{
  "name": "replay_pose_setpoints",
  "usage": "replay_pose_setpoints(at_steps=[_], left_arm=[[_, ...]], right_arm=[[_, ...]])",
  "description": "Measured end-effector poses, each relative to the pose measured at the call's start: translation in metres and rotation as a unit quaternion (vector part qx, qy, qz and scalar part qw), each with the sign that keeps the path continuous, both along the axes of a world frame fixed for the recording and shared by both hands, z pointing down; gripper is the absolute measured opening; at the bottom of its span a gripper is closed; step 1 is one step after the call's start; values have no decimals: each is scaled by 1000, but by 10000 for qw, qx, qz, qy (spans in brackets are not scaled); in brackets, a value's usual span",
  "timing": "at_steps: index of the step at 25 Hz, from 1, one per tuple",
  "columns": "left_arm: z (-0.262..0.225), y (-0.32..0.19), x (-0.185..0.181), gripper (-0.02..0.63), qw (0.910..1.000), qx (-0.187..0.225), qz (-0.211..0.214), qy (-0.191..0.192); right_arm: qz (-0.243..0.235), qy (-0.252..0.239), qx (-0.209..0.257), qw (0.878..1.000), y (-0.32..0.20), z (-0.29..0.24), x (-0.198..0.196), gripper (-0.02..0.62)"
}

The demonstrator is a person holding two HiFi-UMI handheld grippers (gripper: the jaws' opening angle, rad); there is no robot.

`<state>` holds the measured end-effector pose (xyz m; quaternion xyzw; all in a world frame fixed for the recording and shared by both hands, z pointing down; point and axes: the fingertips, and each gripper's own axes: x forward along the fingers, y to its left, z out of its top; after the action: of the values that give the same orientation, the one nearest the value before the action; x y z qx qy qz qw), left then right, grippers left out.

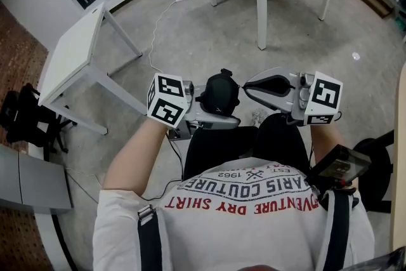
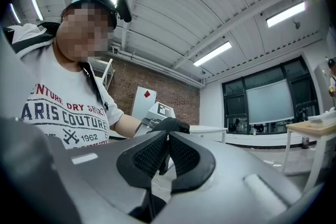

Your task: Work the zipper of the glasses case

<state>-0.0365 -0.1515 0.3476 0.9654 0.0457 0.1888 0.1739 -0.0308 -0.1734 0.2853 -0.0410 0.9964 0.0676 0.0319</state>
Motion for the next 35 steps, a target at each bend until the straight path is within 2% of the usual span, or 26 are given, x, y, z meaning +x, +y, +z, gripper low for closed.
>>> replay_pose_setpoints(at_steps=[6,10,17,22,26,30,35], left_arm=[[-8,-2,4,249,9981,-344,-223,464],[-13,-2,4,249,9934,-798,-292,770],[-12,-3,5,249,9878,-1235,-418,857],[-19,-11,2,249,9792,-1625,-560,1081],[-17,-11,2,247,9760,-1783,-584,1102],[-21,-16,2,249,9682,-2032,-683,1288],[-24,-17,1,249,9637,-2147,-733,1406]], right_arm=[[25,-13,11,10000,-1,1,-1,12],[84,57,60,9999,-2,2,-2,0],[186,265,326,9989,-2,7,-2,-2],[210,501,531,9971,1,13,-5,-2],[206,533,529,9970,0,15,-5,-2],[200,565,537,9968,0,17,-6,-2],[157,549,505,9971,1,16,-6,-2]])
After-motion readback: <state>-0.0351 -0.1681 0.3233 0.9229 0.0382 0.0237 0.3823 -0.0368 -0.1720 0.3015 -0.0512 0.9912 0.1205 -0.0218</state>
